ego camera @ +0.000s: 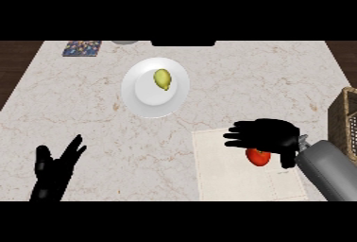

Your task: Pick the tomato from the placemat and place it in the basket

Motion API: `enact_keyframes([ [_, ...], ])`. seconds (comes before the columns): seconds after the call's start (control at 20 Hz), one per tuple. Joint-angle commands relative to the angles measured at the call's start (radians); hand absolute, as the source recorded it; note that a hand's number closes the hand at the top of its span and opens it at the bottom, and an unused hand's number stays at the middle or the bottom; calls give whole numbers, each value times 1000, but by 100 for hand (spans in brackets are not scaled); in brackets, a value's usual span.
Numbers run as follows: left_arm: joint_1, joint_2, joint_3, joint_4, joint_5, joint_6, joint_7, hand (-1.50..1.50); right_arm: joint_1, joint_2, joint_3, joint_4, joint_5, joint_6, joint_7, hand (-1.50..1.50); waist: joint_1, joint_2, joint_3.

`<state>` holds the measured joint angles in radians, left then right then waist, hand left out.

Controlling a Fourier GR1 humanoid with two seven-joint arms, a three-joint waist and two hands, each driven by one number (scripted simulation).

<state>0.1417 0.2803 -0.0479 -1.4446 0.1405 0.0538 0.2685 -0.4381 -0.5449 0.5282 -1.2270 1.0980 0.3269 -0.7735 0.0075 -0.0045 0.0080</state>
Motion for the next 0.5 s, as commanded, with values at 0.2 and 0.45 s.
enact_keyframes([
  [0.2,-14,-14,18,60,-14,-49,-11,0,8,15,-63,138,74,-97,-112,-150,-2,6,-8],
  [0.45,-22,-39,6,-6,-30,-25,44,0,13,70,-44,85,138,-180,-118,150,-3,5,-8],
])
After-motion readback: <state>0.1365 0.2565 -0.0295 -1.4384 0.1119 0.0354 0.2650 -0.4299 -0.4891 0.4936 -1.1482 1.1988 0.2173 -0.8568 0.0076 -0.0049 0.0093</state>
